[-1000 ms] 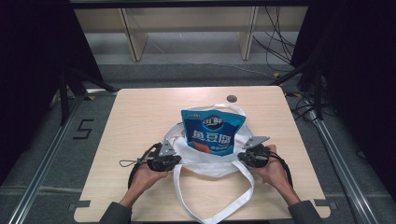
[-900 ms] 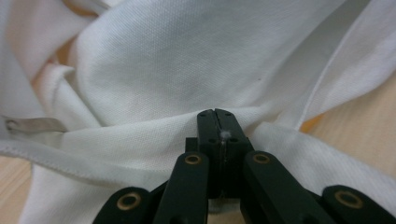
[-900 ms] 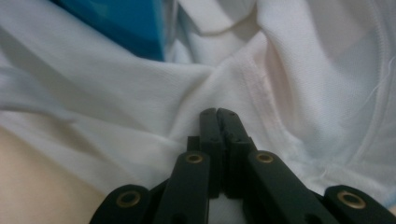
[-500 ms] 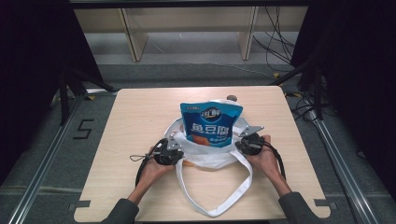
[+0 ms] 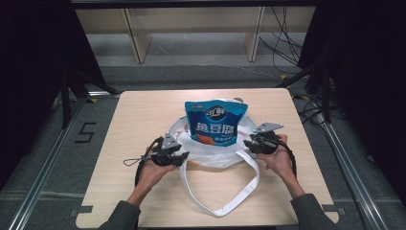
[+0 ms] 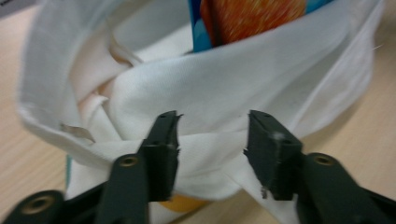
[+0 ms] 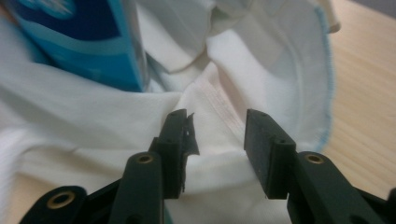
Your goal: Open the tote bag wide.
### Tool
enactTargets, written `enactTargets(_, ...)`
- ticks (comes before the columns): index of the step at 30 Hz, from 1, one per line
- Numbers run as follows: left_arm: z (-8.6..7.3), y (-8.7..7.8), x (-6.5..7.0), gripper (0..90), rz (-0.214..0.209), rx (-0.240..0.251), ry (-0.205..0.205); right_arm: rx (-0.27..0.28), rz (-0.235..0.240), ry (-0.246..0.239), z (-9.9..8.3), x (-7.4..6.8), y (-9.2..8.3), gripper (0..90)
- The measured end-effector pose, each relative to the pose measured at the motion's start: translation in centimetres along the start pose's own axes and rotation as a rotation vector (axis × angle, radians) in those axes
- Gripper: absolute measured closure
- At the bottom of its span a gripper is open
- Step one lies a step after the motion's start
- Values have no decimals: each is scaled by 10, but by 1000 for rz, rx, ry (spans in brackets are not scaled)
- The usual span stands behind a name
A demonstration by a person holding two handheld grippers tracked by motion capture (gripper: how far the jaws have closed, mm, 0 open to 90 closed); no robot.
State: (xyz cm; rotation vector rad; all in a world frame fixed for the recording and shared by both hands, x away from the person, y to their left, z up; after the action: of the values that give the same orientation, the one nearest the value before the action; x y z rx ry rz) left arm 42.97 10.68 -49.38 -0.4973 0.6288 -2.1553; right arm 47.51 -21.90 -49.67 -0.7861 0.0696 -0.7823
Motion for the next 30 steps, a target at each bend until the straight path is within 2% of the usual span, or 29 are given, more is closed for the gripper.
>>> enactTargets(1,1,-13,6,425,-17,22,-42,30,-10,11,-1,1,-16,546)
enactTargets(2,1,-20,10,397,-20,24,-50,37,-4,38,-3,0,-24,524)
enactTargets(3,0,-24,14,380,-40,44,-58,36,-3,57,-5,0,-32,504)
enactTargets(4,0,-24,14,373,-40,44,-58,46,1,75,-8,-1,-39,489)
enactTargets(5,-4,-35,21,366,-47,62,-37,55,1,90,-11,-3,-45,472)
enactTargets(6,-8,-38,24,350,-55,59,-40,42,4,118,-15,-7,-51,452)
enactTargets(9,-25,-48,33,312,-67,52,-44,38,6,129,-28,-17,-65,432)
enactTargets(10,-30,-50,34,300,-69,42,-32,26,8,124,-35,-22,-71,425)
enactTargets(12,-45,-54,40,269,-68,32,-60,29,0,88,-45,-26,-79,416)
enactTargets(13,-51,-56,42,250,-75,9,-63,20,11,108,-51,-32,-83,415)
enactTargets(14,-51,-56,42,234,-75,9,-63,20,11,108,-51,-32,-83,415)
enactTargets(15,-62,-59,45,216,-85,-6,-66,19,24,121,-61,-41,-88,410)
enactTargets(16,-62,-59,45,203,-85,-6,-66,19,24,121,-61,-41,-88,410)
enactTargets(17,-68,-60,48,196,-87,4,-73,-3,32,132,-71,-48,-92,407)
enactTargets(18,-73,-62,48,187,-81,-15,-55,-10,32,130,-75,-50,-92,405)
enactTargets(19,-75,-62,47,173,-75,-24,-41,-6,29,90,-80,-50,-92,404)
enactTargets(20,-75,-62,47,169,-75,-24,-41,-24,32,119,-83,-56,-93,404)
enactTargets(21,-80,-60,45,170,-69,-38,-26,-30,26,82,-87,-55,-93,404)
enactTargets(22,-83,-59,46,165,-64,-46,-48,-39,23,75,-89,-58,-93,402)
enactTargets(23,-83,-59,46,159,-72,-51,-48,-46,24,107,-91,-62,-92,402)
enactTargets(24,-83,-59,46,159,-64,-40,-47,-44,27,70,-92,-61,-92,402)
enactTargets(25,-83,-59,46,159,-54,-42,-34,-45,30,78,-92,-63,-91,401)
enactTargets(26,-83,-59,47,158,-59,-37,-45,-49,30,59,-92,-62,-91,399)
enactTargets(27,-83,-59,47,158,-61,-34,-39,-50,31,45,-92,-61,-91,398)
enactTargets(28,-83,-59,46,158,-59,-40,-22,-50,32,66,-92,-63,-91,398)
enactTargets(30,-83,-59,45,158,-59,-48,-8,-58,38,67,-93,-64,-89,395)
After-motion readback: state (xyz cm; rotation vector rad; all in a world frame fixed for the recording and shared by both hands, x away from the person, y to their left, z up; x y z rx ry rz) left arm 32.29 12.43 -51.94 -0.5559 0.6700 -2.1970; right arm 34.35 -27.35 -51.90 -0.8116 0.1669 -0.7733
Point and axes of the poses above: each handheld gripper's, and its own axes: y roughly forward along the jaws, z roughly out of its top, x roughly to its right, the point moved 4 cm from there along y, roughly forward along the jaws, and after that the axes turned 12 degrees about -y, right-handed, at the moved point
